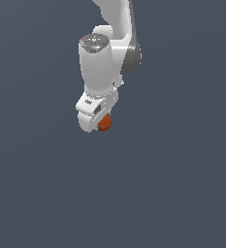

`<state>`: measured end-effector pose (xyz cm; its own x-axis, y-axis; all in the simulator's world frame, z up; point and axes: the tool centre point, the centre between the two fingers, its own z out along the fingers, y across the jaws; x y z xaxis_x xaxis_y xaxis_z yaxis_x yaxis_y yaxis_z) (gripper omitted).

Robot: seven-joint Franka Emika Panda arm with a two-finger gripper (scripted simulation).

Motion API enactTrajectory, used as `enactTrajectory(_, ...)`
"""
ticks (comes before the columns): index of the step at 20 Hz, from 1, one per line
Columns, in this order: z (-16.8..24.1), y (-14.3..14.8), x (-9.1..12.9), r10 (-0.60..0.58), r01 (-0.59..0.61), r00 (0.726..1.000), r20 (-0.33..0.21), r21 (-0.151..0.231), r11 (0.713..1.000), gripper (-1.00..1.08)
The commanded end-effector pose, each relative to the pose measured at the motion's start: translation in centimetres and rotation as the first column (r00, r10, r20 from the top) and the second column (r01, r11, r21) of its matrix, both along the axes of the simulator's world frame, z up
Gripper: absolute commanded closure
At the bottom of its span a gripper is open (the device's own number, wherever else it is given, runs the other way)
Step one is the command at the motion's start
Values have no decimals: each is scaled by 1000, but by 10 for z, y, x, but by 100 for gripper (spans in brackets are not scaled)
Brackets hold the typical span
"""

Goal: Pick up the object and move it to a goal position.

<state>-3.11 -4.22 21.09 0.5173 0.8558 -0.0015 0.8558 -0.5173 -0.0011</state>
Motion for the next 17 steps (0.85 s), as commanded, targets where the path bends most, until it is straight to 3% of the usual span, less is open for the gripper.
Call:
enactTrajectory(1,18,-10,-10,1,-1,1000,2,1,1000,108)
enactTrajectory(9,57,-34,-29,1,-1,1000,2,2,1000,108)
enactTrajectory(17,66,-40,-32,1,-1,1000,2,1,1000,108)
